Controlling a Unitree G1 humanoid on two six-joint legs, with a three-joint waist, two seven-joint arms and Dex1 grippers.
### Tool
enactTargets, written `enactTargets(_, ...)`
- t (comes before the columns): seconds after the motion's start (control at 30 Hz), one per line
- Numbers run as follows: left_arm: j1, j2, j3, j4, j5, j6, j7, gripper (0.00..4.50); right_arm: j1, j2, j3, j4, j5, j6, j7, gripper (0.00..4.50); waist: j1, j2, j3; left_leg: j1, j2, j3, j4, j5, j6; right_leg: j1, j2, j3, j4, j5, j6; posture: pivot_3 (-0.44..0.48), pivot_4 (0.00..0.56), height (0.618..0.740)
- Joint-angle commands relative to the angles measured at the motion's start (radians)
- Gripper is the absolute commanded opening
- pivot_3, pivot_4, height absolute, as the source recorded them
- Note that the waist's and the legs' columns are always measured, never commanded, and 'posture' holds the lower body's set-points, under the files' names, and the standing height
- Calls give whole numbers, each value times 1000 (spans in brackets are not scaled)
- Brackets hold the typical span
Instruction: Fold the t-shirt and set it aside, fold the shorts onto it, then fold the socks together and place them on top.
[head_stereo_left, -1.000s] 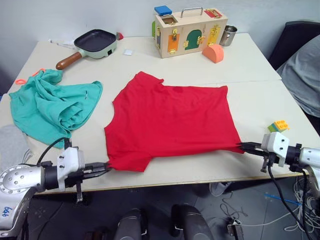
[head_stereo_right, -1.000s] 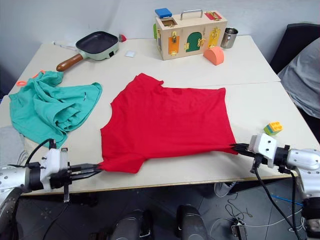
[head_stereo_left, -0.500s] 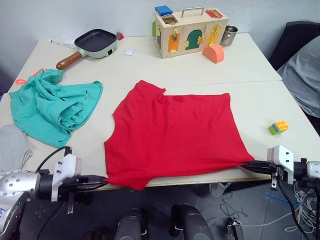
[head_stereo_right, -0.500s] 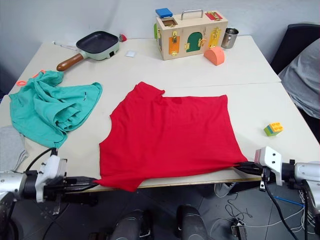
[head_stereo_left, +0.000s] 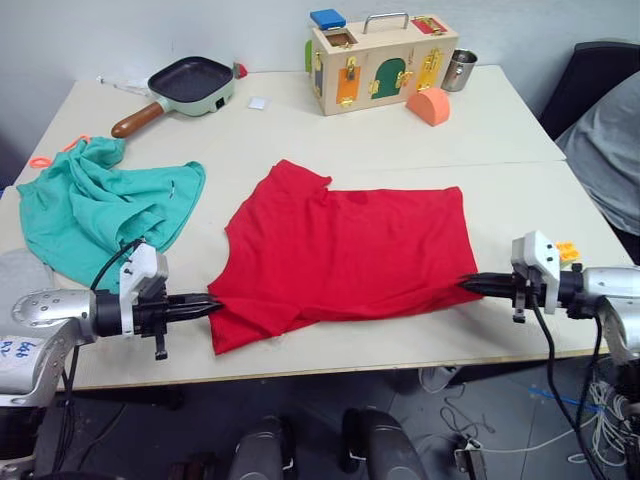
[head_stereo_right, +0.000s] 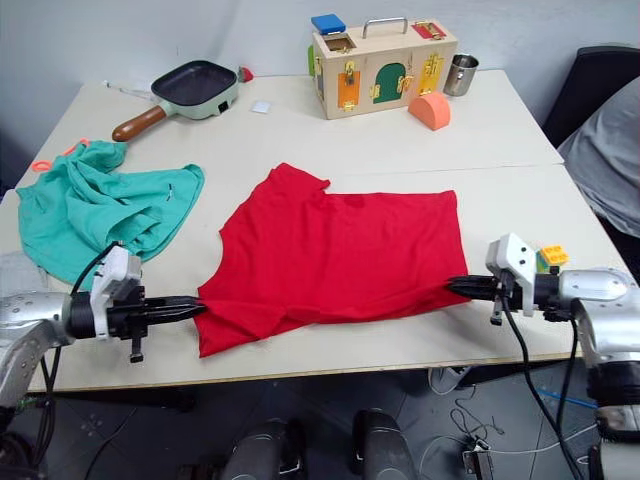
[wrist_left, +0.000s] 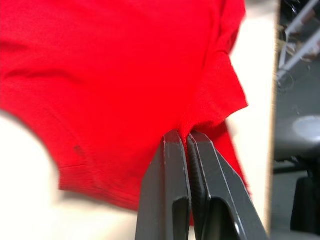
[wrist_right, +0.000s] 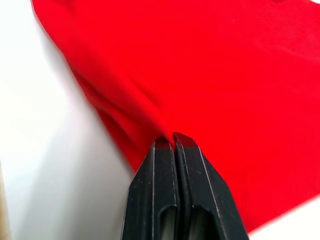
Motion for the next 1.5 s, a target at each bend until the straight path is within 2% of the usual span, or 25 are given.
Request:
enactTargets(0.03, -30, -31, 7, 36, 16, -7, 43, 29, -48, 13, -4, 66, -32, -38, -18, 0, 0, 0, 0, 0, 0, 1, 0, 0, 0, 0, 0, 0, 0, 0, 0, 0, 150, 740)
enactTargets(0.27, -47, -63, 44, 65, -13, 55, 109, 29, -77, 17, -28, 118, -42, -42, -39, 0, 0, 0, 0, 0, 0, 0, 2, 0, 0, 0, 0, 1, 2, 0, 0, 0, 150, 740)
enactTargets(0.4, -52, -82, 68, 74, -33, 107, 145, 0, -66, 12, -46, 110, -29, -23, -43, 1306, 0, 0, 0, 0, 0, 0, 2, 0, 0, 0, 0, 1, 2, 0, 0, 0, 150, 740)
enactTargets(0.5, -54, -97, 71, 69, -36, 143, 178, 710, -52, 17, -64, 88, -21, -24, -55, 2333, 0, 0, 0, 0, 0, 0, 2, 0, 0, 0, 0, 1, 2, 0, 0, 0, 150, 740)
enactTargets(0.7, -44, -131, 111, 49, -36, 160, 253, 2585, -39, 18, -123, 48, 11, -32, -90, 4439, 0, 0, 0, 0, 0, 0, 2, 0, 0, 0, 0, 1, 3, 0, 0, 0, 150, 740)
enactTargets(0.73, -44, -132, 112, 48, -37, 161, 255, 2847, -37, 19, -124, 46, 11, -30, -91, 4500, 0, 0, 0, 0, 0, 0, 2, 0, 0, 0, 0, 1, 3, 0, 0, 0, 150, 740)
enactTargets(0.8, -43, -132, 112, 46, -38, 162, 257, 3446, -35, 19, -125, 42, 11, -28, -93, 4500, 0, 0, 0, 0, 0, 0, 2, 0, 0, 0, 0, 1, 3, 0, 0, 0, 150, 740)
enactTargets(0.83, -29, -155, 181, 29, -67, 105, 252, 3759, 8, 18, -161, -42, 65, 6, -88, 4500, 0, 0, 0, 0, 0, 0, 2, 0, 0, 0, 0, 1, 3, 0, 0, 0, 150, 740)
enactTargets(0.87, -15, -169, 229, 9, -91, 55, 232, 3759, 46, 20, -184, -117, 106, 31, -85, 4500, 1, 0, 0, 0, 0, 0, 2, 0, 0, 0, 0, 1, 3, 0, 0, 0, 150, 740)
enactTargets(0.9, 4, -174, 252, -16, -95, 0, 197, 3782, 81, 26, -194, -189, 139, 56, -86, 4299, 1, -1, 0, 0, 0, 0, 2, 0, 0, -1, -1, 2, 3, 0, 0, 0, 150, 740)
enactTargets(0.97, 30, -176, 233, -63, -91, -63, 128, 3442, 129, 46, -170, -284, 145, 69, -102, 3879, 2, -1, 0, 0, 1, 0, 1, 0, -1, -1, 0, 1, 2, 0, 0, 0, 150, 740)
enactTargets(1.1, 42, -165, 83, -116, 4, -178, 41, 2376, 147, 114, -112, -360, 123, 91, -170, 2617, 1, -2, -1, 2, 0, 0, 2, 0, 0, 2, -1, 2, 2, 1, 1, 0, 150, 740)
enactTargets(1.2, 39, -167, -37, -96, 91, -256, -1, 1453, 133, 149, -64, -348, 84, 77, -195, 1623, 1, -2, -1, 2, -1, 0, 2, 0, 0, 2, -1, 2, 2, 1, 1, 0, 150, 740)
enactTargets(1.37, -1, -221, -163, -43, 181, -306, 28, 9, 99, 175, -9, -279, 11, 24, -214, 27, 1, -2, -1, 0, -1, 0, 1, 0, 0, 0, -1, 2, 2, 1, 1, 0, 150, 740)
enactTargets(1.5, -43, -244, -230, 14, 270, -321, 82, 9, 80, 178, 3, -232, -12, 3, -223, 27, 2, -2, -1, 0, -1, 0, 1, 0, 1, 0, -1, 2, 2, 1, 1, 0, 150, 740)
